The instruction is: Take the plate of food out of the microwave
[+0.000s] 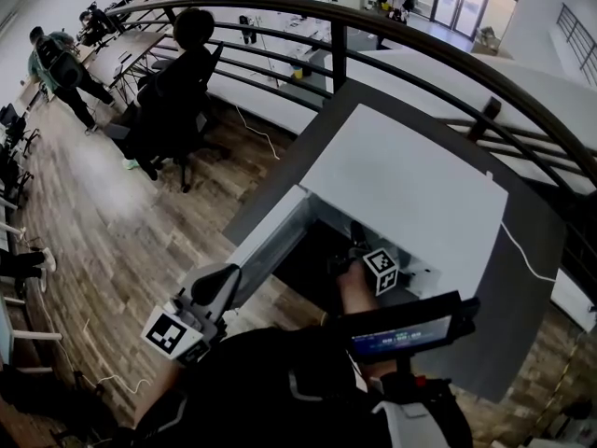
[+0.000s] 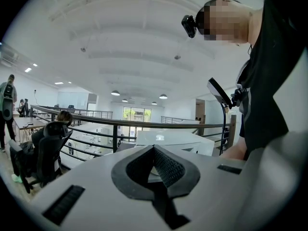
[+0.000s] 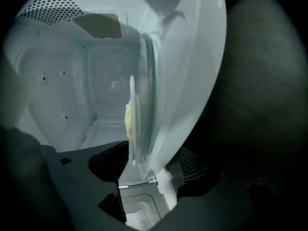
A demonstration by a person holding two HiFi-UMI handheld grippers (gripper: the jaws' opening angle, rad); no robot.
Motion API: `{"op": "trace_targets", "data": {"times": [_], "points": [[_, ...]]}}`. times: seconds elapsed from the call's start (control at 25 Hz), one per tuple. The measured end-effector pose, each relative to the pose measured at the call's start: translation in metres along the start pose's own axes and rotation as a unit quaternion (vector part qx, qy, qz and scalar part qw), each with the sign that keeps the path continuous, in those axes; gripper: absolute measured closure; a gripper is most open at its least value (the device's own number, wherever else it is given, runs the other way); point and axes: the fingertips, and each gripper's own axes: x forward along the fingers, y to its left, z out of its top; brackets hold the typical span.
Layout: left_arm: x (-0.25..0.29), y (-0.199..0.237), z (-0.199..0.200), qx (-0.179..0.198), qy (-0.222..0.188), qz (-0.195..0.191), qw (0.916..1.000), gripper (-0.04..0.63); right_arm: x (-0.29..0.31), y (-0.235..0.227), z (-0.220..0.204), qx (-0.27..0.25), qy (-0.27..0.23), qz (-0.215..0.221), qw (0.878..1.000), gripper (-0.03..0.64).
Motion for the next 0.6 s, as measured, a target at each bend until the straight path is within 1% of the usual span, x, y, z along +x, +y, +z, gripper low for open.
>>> {"op": "trace_targets", "data": {"times": [0.08,0.16,0.28,0.32,0.52,0.6], "points": [[-0.002,0.0,0.001,-0.001,-0.004,0.003,1.0,0.591,-0.003,-0.004,0.0,-0.005,-0.005,-0.01,1.0,0.319],[-0.003,0.003,0.001,-0.001,-0.008,0.006,1.0,0.591,-0.003,-0.007,0.0,-0.004,-0.008,-0.01,1.0,0.321],[-0.003,0.006,-0.001,-0.002,-0.008,0.006,0.9999,0.591,0.001,-0.007,0.001,0.007,-0.01,-0.001,1.0,0.327],[-0.002,0.007,-0.002,-0.002,-0.008,0.005,0.9999,0.591,0.001,-0.007,0.001,0.013,-0.011,0.002,1.0,0.342],[-0.007,0.008,-0.003,0.0,-0.009,0.003,1.0,0.591,-0.006,-0.009,-0.003,0.037,-0.016,0.011,0.999,0.37],[-0.009,0.009,-0.003,0.0,-0.008,0.002,1.0,0.591,-0.01,-0.008,-0.007,0.044,-0.014,0.017,0.999,0.397]]}}
